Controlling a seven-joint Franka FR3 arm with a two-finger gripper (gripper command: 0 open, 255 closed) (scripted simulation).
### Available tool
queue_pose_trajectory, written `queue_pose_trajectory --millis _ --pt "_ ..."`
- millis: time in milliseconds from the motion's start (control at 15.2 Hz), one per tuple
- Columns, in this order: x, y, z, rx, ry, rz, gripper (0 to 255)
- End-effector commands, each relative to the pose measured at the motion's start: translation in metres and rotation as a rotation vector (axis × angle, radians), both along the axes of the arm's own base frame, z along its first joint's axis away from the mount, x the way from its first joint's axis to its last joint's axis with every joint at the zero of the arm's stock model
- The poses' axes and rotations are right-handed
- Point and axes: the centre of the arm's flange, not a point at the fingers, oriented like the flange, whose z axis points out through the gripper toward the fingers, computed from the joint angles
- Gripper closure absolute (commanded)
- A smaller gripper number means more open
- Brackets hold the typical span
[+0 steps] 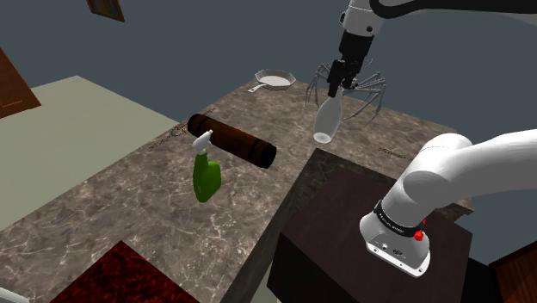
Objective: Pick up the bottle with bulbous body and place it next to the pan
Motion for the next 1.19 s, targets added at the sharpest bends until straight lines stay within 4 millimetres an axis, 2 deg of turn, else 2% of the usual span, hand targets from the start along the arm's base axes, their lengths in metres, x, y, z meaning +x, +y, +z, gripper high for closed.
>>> queue_pose_trajectory --millis 0,858,1122 --pt "0.010 -0.024 -0.009 -0.003 -0.009 -0.014 0" --pt "0.050 -0.177 -0.066 -0.011 -0.061 -0.107 0" --pt "0.052 -0.179 -0.083 -0.012 -0.062 -0.109 0"
